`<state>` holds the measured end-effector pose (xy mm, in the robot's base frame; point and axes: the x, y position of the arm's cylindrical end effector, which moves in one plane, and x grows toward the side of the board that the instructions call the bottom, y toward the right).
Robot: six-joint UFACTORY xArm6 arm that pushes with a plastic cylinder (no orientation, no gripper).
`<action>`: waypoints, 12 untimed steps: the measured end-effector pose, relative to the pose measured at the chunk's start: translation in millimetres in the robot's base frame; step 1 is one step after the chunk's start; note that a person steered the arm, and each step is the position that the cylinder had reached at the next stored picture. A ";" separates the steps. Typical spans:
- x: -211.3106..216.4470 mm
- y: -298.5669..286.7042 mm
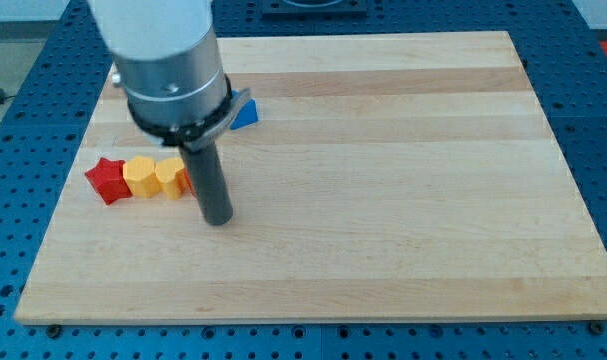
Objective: Move the red circle towards the center of the board
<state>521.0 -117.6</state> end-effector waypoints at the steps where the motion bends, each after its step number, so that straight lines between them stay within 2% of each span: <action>1: 1.9 -22.7; 2: -30.8 -51.1; 3: -64.4 -52.9; 4: -80.8 -52.9; 5: -80.9 -52.2; 6: -51.3 -45.9; 9: -35.9 70.5; 10: -49.2 92.5; 11: -43.6 113.7; 12: -15.4 165.6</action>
<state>505.6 47.9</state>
